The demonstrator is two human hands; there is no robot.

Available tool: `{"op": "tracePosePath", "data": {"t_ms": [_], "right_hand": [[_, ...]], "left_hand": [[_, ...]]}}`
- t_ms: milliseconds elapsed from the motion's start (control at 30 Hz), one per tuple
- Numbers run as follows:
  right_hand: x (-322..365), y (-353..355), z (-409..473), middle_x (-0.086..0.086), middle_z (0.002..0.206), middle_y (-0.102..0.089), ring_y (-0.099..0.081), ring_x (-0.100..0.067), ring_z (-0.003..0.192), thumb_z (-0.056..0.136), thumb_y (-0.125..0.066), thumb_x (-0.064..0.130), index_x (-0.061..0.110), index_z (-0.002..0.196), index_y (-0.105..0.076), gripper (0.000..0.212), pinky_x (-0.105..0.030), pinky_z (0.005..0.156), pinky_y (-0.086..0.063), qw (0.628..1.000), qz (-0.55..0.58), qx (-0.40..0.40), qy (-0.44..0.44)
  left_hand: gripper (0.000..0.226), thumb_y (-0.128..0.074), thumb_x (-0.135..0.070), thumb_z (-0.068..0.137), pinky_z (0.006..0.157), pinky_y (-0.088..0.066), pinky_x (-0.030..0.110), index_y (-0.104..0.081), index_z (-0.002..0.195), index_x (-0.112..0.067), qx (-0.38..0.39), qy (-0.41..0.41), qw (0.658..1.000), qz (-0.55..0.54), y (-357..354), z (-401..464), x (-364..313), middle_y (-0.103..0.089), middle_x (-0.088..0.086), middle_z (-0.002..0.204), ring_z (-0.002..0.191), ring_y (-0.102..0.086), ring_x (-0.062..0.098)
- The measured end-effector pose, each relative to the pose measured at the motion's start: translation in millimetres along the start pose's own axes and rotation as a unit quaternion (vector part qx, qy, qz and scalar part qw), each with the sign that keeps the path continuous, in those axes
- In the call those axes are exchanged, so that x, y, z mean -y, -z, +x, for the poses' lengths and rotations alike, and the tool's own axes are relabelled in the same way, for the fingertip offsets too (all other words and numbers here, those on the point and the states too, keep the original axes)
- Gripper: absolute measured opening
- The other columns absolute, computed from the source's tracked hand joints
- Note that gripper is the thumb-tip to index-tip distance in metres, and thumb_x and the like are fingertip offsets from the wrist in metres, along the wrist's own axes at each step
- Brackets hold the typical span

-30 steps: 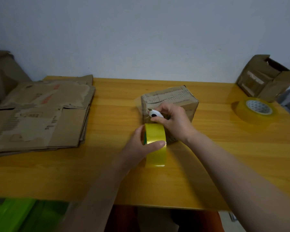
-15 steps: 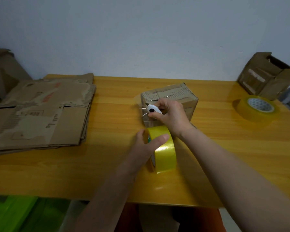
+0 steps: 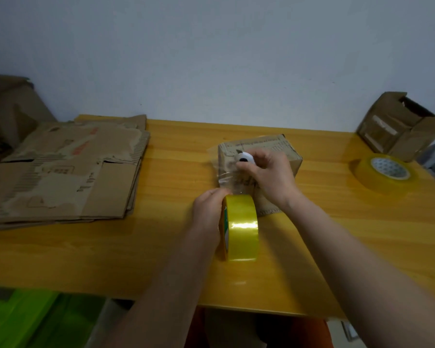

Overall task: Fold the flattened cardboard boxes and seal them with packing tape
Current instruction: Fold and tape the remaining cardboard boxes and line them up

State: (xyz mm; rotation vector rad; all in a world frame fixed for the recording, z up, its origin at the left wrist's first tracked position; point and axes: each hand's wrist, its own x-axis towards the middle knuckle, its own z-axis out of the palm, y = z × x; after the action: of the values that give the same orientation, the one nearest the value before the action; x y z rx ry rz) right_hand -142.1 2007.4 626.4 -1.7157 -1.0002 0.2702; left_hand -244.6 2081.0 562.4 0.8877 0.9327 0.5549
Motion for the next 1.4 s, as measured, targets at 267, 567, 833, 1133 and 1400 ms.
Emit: {"op": "tracePosePath", "data": {"t_ms": [267, 567, 833, 1133, 1400], "right_hand": [[-17.4, 23.6, -20.7, -0.005, 0.103, -0.047, -0.047, -0.014, 0.091, 0.092, -0.057, 0.005, 0.018, 0.127, -0.061, 0.037, -0.016, 0.075, -0.034, 0.944, -0.286, 0.095, 0.133], [-15.7, 13.7, -14.0, -0.005, 0.088, -0.058, -0.057, -0.021, 0.079, 0.084, -0.068, 0.007, 0.005, 0.087, -0.063, 0.006, -0.041, 0.067, -0.049, 0.919, -0.284, 0.112, 0.251], [-17.0, 10.3, -10.7, -0.005, 0.09, -0.058, -0.057, -0.024, 0.08, 0.086, -0.064, 0.008, 0.009, 0.086, -0.064, 0.0, -0.041, 0.065, -0.049, 0.896, -0.338, 0.124, 0.261], [-65.3, 43.9, -31.5, 0.003, 0.085, -0.061, -0.057, -0.018, 0.078, 0.076, -0.075, 0.006, 0.022, 0.084, -0.056, 0.026, -0.027, 0.062, -0.042, 0.975, -0.183, 0.064, -0.109], [-58.4, 37.2, -35.3, -0.001, 0.092, -0.056, -0.051, -0.018, 0.091, 0.082, -0.072, 0.024, 0.021, 0.079, -0.058, 0.015, -0.031, 0.072, -0.042, 0.95, -0.309, 0.037, -0.03]], "left_hand": [[0.013, -0.065, -0.009, 0.084, 0.075, -0.048, 0.038, -0.065, 0.073, -0.016, -0.008, -0.031, 0.999, -0.006, -3.6, 0.2, 1.6, -0.064, 0.004, 0.069, 0.071, -0.058, 0.022], [0.015, -0.059, -0.007, 0.09, 0.069, -0.045, 0.032, -0.061, 0.077, -0.016, -0.046, -0.114, 0.991, 0.045, -6.8, -5.7, 1.1, -0.063, -0.001, 0.071, 0.067, -0.056, 0.014], [0.019, -0.055, -0.004, 0.091, 0.066, -0.046, 0.029, -0.057, 0.078, -0.017, -0.055, -0.16, 0.98, 0.105, -3.7, -5.3, -3.3, -0.064, -0.001, 0.073, 0.069, -0.058, 0.013], [0.01, -0.06, -0.004, 0.087, 0.068, -0.046, 0.031, -0.06, 0.082, -0.013, -0.034, -0.14, 0.984, 0.106, -4.2, -4.8, -6.0, -0.064, 0.006, 0.081, 0.072, -0.057, 0.017], [0.014, -0.067, -0.003, 0.083, 0.059, -0.045, 0.027, -0.058, 0.08, -0.014, -0.015, -0.106, 0.989, 0.1, -7.0, -8.1, -11.6, -0.06, 0.002, 0.071, 0.062, -0.055, 0.014]]}}
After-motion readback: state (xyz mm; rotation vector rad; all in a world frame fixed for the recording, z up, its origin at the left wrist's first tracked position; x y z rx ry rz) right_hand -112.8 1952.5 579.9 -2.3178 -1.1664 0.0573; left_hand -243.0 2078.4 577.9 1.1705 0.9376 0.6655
